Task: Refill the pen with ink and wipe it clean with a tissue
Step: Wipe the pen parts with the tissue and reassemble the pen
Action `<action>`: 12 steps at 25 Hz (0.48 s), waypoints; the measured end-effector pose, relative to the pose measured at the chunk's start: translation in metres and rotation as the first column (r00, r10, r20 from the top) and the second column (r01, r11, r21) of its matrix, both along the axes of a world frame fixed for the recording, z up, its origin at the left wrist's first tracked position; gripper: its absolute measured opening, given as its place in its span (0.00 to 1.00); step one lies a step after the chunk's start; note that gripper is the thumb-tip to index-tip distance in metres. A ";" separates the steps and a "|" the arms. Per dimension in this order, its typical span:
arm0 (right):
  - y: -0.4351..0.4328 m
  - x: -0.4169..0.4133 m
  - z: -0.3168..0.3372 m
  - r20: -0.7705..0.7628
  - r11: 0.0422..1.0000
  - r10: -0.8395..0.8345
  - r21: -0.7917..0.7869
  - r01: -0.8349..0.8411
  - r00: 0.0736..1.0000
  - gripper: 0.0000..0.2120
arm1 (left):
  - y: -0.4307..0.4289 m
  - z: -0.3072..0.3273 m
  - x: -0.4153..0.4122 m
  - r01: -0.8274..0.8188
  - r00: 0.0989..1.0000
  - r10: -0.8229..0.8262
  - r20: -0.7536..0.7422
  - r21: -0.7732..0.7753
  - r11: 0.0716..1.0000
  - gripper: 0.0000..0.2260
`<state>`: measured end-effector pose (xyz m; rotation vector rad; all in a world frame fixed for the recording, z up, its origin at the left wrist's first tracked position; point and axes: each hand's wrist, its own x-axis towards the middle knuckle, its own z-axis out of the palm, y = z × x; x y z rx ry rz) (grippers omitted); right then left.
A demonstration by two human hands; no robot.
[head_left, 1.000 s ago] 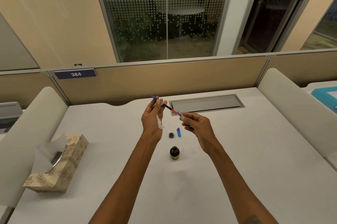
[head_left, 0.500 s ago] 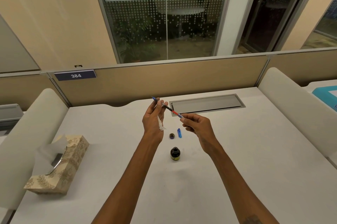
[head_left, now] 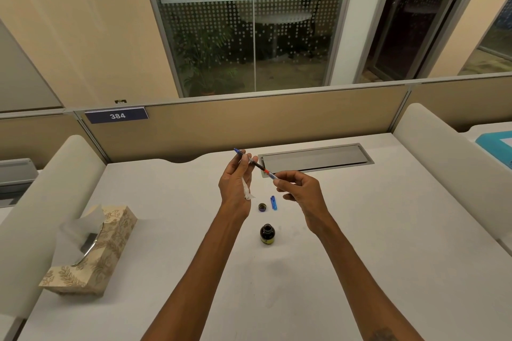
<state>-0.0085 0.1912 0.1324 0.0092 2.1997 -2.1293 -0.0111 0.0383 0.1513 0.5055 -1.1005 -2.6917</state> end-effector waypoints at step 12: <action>-0.009 -0.006 -0.001 -0.079 0.998 -0.044 -0.036 0.041 0.996 0.11 | 0.013 -0.006 0.008 0.084 0.995 -0.079 0.055 -0.094 0.992 0.14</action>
